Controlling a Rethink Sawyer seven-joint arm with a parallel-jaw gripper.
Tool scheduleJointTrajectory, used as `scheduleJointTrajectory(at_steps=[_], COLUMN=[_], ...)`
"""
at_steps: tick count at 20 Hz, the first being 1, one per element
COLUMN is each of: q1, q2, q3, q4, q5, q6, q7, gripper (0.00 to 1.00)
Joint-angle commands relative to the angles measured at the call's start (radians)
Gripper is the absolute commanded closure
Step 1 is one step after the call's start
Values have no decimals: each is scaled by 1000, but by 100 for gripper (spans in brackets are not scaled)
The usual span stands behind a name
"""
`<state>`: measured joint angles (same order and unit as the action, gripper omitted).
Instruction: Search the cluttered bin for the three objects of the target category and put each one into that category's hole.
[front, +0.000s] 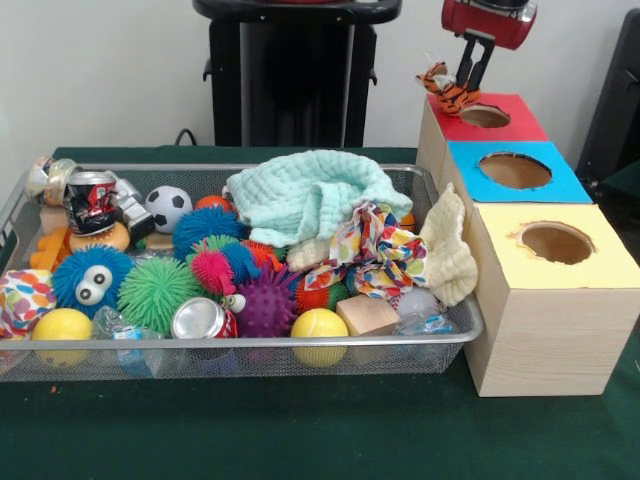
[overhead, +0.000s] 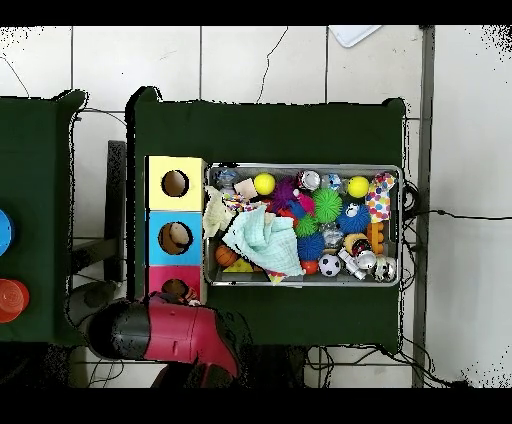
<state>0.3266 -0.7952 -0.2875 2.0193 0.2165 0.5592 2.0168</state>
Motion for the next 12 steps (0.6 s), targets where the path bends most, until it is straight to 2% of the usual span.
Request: scheduleJointTrajectory(at_steps=[1, 12], q1=[-5, 39], q2=[39, 79], q3=[6, 11], q4=[-44, -147], q5=[51, 81], q6=[69, 115], q7=[266, 308], gripper=[100, 100])
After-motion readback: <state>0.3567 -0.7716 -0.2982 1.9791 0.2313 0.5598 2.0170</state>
